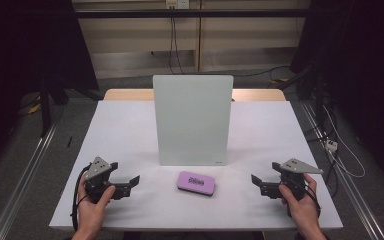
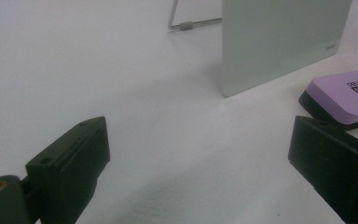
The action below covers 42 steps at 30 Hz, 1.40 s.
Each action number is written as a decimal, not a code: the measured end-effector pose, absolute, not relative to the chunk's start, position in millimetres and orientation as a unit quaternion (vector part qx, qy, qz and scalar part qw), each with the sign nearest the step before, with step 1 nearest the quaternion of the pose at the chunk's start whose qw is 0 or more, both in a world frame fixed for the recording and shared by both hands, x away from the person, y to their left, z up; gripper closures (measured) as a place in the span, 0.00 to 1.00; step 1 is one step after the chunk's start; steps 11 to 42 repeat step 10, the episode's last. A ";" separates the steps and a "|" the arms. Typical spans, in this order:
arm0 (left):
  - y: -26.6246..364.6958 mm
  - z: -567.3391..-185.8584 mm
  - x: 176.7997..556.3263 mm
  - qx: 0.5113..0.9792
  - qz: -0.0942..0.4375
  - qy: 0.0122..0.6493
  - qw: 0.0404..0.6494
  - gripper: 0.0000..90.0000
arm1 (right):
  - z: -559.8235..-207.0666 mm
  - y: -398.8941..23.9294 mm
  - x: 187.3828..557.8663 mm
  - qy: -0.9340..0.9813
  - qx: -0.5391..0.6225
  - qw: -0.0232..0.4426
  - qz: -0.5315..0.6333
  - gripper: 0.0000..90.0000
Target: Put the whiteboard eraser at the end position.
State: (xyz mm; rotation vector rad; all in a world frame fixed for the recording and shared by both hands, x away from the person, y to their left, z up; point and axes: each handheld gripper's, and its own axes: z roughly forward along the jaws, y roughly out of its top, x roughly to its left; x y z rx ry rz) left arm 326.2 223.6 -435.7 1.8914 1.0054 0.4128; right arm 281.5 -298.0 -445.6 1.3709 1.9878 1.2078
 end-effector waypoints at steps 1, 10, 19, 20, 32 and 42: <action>223.7 -435.6 326.1 0.769 0.168 0.408 0.462 0.06 | -446.2 -298.7 280.0 0.718 0.496 0.220 0.435 0.09; 225.3 -435.8 326.7 0.769 0.164 0.409 0.464 0.06 | -448.1 -297.6 279.1 0.719 0.496 0.222 0.434 0.08; 225.3 -435.8 326.7 0.769 0.164 0.409 0.464 0.06 | -448.1 -297.6 279.1 0.719 0.496 0.222 0.434 0.08; 225.3 -435.8 326.7 0.769 0.164 0.409 0.464 0.06 | -448.1 -297.6 279.1 0.719 0.496 0.222 0.434 0.08; 225.3 -435.8 326.7 0.769 0.164 0.409 0.464 0.06 | -448.1 -297.6 279.1 0.719 0.496 0.222 0.434 0.08; 225.3 -435.8 326.7 0.769 0.164 0.409 0.464 0.06 | -448.1 -297.6 279.1 0.719 0.496 0.222 0.434 0.08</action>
